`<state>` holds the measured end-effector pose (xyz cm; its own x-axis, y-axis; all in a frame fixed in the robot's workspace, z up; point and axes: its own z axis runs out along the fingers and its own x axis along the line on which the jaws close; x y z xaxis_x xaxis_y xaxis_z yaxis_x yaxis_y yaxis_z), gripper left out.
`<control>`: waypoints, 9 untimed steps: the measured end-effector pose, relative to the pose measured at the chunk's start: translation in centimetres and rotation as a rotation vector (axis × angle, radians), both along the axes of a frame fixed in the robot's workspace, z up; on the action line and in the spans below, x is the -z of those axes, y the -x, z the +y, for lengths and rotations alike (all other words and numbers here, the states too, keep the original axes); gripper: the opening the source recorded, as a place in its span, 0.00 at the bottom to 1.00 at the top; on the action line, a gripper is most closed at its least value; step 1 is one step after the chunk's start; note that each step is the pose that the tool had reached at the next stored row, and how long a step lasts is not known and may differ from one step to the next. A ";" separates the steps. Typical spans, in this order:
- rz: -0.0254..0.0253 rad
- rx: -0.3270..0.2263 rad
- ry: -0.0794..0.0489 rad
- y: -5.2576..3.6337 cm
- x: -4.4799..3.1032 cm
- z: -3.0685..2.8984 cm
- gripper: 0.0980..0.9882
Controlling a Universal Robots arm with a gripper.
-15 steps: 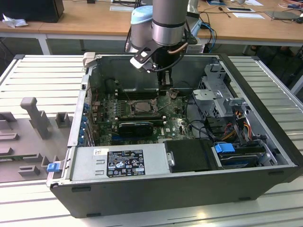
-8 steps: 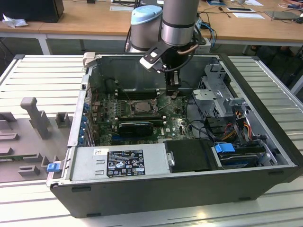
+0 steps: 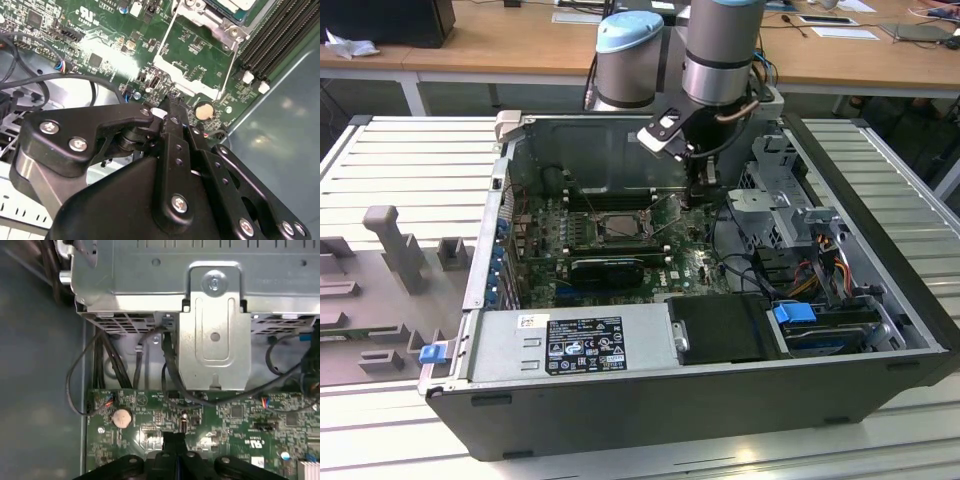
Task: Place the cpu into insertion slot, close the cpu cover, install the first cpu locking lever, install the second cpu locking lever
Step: 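Close the cpu cover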
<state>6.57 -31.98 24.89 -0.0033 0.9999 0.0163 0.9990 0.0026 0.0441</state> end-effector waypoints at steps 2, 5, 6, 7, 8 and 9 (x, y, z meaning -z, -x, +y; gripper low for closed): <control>0.0109 0.000 0.000 -0.03 0.30 0.00 0.01; 0.0444 0.000 0.000 0.04 0.30 0.01 0.01; 0.0444 0.000 0.000 0.15 0.31 0.01 0.01; 0.0444 0.000 0.000 0.46 0.31 0.01 0.01; 0.0443 0.000 0.000 0.79 0.30 0.00 0.01; 0.0441 0.000 0.000 0.92 0.30 0.00 0.01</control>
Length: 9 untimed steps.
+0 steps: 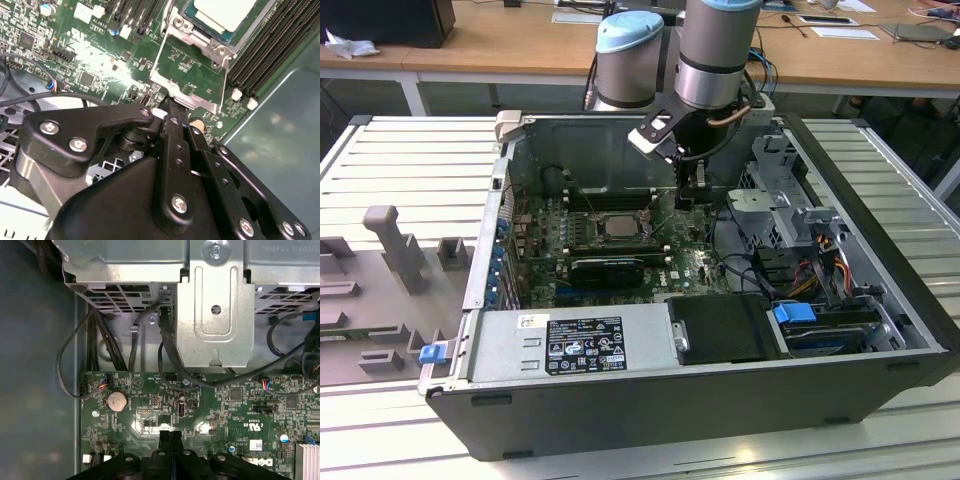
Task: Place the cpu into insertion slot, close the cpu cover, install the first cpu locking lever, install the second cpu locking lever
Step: 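Close the cpu cover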
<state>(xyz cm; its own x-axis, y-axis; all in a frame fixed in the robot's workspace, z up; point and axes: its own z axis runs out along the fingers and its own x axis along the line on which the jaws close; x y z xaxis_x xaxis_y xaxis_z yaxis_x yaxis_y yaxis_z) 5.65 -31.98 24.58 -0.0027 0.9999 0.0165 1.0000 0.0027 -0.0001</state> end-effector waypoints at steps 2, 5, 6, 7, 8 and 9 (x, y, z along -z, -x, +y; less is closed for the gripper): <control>0.0000 0.000 0.000 0.12 0.00 0.00 0.01; 0.0000 0.000 0.000 0.43 0.00 0.01 0.01; 0.0000 0.000 0.000 0.54 0.00 0.00 0.01; 0.0000 0.000 0.000 0.62 0.00 0.00 0.01; -0.0001 0.000 0.000 0.86 0.00 0.01 0.01; -0.0001 0.000 0.000 1.07 0.00 0.00 0.01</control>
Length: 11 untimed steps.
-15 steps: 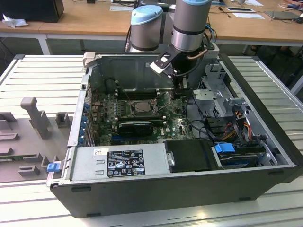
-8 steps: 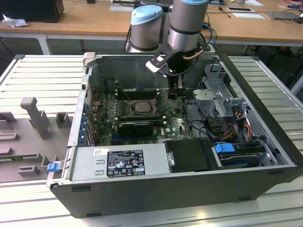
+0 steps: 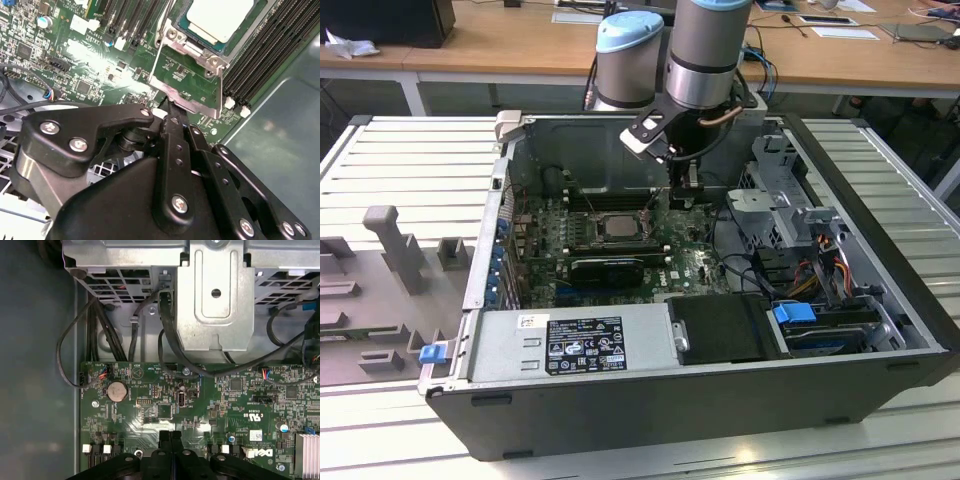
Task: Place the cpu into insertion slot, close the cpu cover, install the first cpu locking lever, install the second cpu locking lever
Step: 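Close the cpu cover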
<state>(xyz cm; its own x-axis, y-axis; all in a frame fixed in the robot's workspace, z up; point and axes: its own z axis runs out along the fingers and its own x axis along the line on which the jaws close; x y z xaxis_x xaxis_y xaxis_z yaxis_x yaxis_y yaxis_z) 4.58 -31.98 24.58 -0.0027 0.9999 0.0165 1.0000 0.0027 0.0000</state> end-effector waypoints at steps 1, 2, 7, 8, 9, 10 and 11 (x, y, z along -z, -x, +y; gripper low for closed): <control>0.0000 0.000 0.000 0.08 0.00 0.00 0.01; 0.0000 0.000 0.000 0.14 0.00 0.00 0.01; -0.0004 0.000 0.000 1.08 0.00 0.00 0.01; -0.0006 0.000 0.000 1.36 0.00 0.00 0.01; -0.0007 0.000 0.000 1.56 0.00 0.00 0.01; -0.0008 0.000 0.000 1.81 0.00 0.00 0.01; -0.0010 0.000 0.000 2.00 0.00 0.00 0.01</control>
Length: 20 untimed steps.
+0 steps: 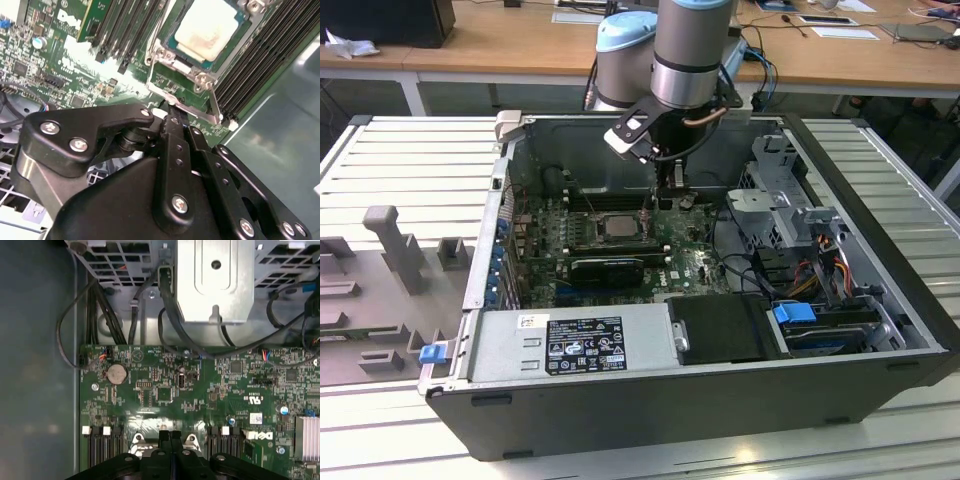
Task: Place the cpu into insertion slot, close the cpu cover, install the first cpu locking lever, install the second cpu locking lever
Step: 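Close the cpu cover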
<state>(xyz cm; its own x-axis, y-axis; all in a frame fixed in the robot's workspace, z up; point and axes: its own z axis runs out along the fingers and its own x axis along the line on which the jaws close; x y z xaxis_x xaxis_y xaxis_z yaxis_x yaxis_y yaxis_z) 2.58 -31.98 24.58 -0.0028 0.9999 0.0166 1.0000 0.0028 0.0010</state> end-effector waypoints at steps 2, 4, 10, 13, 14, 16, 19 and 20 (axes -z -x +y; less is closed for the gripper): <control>-0.0002 0.000 0.000 0.40 0.00 0.00 0.01; -0.0005 0.000 0.000 0.82 0.00 0.00 0.01; -0.0027 0.000 0.000 3.40 0.04 0.01 0.01; -0.0029 -0.005 0.000 3.88 0.73 0.00 0.01; -0.0029 -0.007 0.000 3.89 0.93 0.00 0.01; -0.0027 -0.009 0.000 4.32 1.18 0.00 0.01; -0.0030 -0.009 0.000 5.08 1.19 0.01 0.01; -0.0030 -0.009 0.000 5.21 1.19 0.01 0.01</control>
